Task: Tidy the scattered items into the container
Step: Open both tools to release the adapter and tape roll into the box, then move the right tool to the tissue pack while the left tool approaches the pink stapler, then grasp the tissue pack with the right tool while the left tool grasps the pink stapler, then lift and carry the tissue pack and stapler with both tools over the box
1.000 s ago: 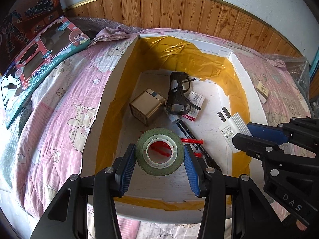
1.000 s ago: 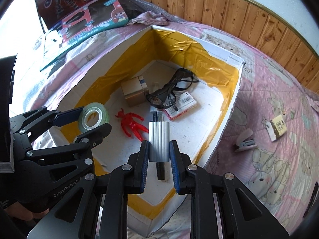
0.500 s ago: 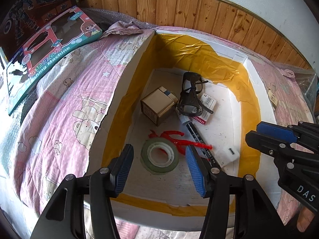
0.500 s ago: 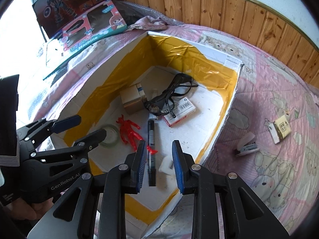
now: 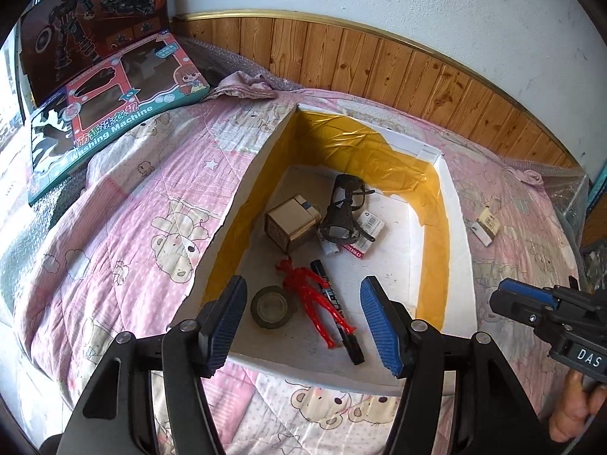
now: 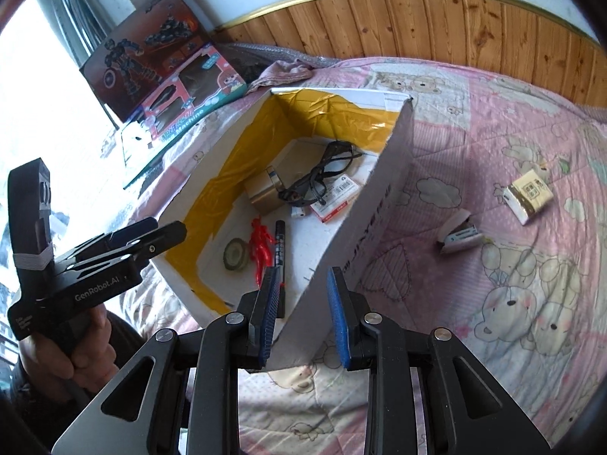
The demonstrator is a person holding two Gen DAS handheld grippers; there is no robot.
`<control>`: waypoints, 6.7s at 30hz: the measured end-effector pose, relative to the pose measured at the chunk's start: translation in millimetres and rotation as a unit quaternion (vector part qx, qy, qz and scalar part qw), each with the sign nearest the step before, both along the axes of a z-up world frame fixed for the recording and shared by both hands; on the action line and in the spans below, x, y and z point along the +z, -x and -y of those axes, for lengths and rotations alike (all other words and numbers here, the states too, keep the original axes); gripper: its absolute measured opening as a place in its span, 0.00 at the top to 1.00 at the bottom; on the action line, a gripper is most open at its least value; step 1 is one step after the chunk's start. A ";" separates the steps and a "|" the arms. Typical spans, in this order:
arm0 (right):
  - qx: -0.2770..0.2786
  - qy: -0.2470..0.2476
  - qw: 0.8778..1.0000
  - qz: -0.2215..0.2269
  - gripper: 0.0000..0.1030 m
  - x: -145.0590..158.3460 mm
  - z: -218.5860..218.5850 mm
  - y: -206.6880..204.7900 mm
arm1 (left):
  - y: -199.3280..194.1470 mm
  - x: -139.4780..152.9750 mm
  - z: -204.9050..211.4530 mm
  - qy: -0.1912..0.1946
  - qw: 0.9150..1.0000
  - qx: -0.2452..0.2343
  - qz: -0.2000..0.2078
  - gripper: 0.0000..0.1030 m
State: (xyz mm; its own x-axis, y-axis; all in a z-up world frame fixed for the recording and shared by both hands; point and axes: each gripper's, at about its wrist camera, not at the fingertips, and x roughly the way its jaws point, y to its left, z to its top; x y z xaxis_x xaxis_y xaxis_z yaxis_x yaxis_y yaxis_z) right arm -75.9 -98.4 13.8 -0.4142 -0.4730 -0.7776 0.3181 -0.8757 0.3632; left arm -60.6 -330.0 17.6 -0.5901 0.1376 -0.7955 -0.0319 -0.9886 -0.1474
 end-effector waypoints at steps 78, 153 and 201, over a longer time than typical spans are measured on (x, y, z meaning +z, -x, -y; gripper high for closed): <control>-0.227 0.043 0.968 0.100 0.55 -91.5 -227.5 132.6 | 86.5 -149.8 -276.0 0.009 0.983 -0.180 0.016 0.57; -0.149 -0.028 0.988 -0.004 0.76 -8.0 -110.3 -65.1 | -61.6 0.0 -173.7 -0.109 0.983 -0.146 -0.029 0.72; 0.002 -0.061 0.996 -0.068 0.76 57.0 57.0 -7.1 | -5.4 9.8 -18.5 -0.054 0.998 -0.006 -0.034 0.72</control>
State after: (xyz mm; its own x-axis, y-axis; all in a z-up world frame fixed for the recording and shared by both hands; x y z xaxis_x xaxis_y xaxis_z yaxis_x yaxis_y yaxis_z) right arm -68.8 -155.4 70.8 -0.5188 -0.3802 -0.7657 0.3602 -0.9095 0.2076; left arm -55.2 -311.5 27.3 -0.6406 0.2269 -0.7336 -0.0571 -0.9668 -0.2492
